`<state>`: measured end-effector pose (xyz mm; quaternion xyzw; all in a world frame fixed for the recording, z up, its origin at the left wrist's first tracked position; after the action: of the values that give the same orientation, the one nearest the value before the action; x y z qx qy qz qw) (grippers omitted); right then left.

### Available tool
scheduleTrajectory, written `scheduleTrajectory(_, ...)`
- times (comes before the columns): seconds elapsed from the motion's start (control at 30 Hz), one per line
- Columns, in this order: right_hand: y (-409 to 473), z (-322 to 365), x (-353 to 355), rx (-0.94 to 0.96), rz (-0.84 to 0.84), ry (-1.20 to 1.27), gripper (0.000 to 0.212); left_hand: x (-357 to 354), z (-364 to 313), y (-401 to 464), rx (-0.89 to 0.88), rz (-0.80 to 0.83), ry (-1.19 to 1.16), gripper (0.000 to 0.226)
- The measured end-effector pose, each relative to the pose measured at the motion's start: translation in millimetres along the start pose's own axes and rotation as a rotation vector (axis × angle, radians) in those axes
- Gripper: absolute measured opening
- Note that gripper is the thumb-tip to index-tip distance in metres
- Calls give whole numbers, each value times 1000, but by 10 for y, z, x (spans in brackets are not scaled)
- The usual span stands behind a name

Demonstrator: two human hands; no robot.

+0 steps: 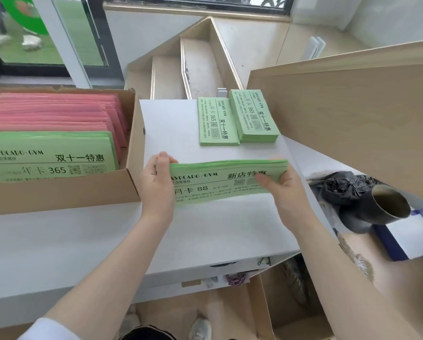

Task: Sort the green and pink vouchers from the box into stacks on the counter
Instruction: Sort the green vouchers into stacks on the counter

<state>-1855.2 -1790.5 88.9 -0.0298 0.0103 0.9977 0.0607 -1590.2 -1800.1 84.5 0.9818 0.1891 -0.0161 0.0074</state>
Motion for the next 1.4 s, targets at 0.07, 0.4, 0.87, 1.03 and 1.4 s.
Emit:
scheduleTrajectory(0.07, -35, -214, 43, -72, 42, -118, 28, -104, 192, -36, 60, 148, 85, 50)
scheduleTrajectory(0.4, 44, 184, -8, 141, 189, -562, 24, -118, 466, -140, 60, 433, 455, 50)
scheduleTrajectory(0.87, 634, -32, 181, -125, -40, -306, 12, -665, 81, 743, 204, 195, -213, 14)
scheduleTrajectory(1.03, 969, -164, -58, -198, -212, -3, 13, -1293, 119, 992, 254, 400, -238, 38)
scheduleTrajectory(1.4, 1511, -434, -458, -299, -199, -11, 26, -1600, 296, 1940, 222, 234, 10, 31)
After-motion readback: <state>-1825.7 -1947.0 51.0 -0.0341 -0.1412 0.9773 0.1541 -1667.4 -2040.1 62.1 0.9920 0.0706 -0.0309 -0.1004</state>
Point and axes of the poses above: each hand's wrist, its own y-axis towards the middle knuckle, its own x-axis out of the back of the hand, z = x × y, the point moved 10 cm from there along y, towards the middle knuckle, and after that the axes turned 2 degrees about y, right-handed, at the moved point
